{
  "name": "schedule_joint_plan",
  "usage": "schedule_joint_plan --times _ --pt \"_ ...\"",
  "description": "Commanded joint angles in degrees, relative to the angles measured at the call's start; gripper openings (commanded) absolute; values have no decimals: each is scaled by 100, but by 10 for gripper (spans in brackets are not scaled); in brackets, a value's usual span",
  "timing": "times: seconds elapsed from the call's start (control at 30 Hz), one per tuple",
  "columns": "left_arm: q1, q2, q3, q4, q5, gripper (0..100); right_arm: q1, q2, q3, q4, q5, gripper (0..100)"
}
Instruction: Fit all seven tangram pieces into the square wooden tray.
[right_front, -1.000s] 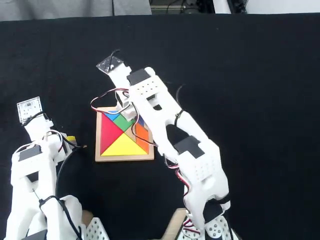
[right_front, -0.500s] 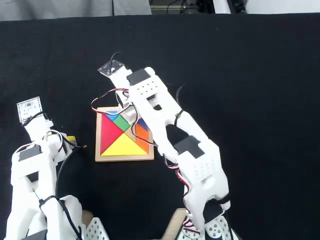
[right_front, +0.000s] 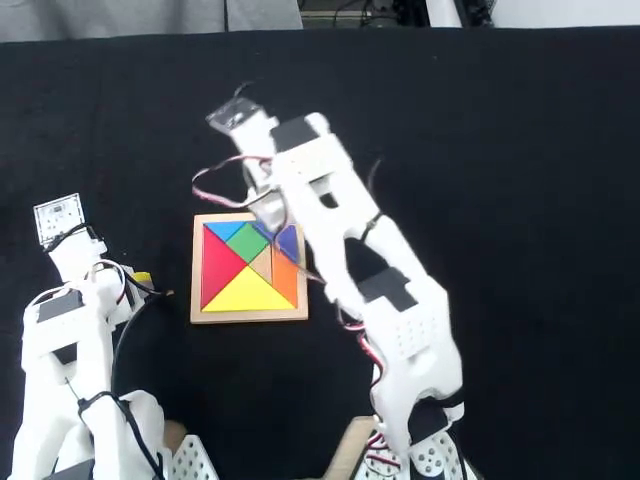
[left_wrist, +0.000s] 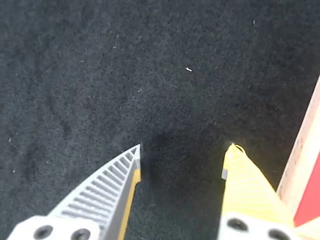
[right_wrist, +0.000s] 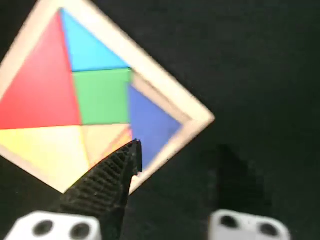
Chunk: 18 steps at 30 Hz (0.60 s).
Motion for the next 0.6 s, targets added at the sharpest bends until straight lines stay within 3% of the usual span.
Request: schedule_joint_plan --times 0.0,0.27,0.57 --pt "75 -105 -48 -79 53 263 158 -119 -444 237 -114 38" --pt "75 -105 -48 -79 53 263 -299 295 -453 97 -141 11" --pt "75 -105 -48 -79 53 263 44 866 -910 193 -149 11"
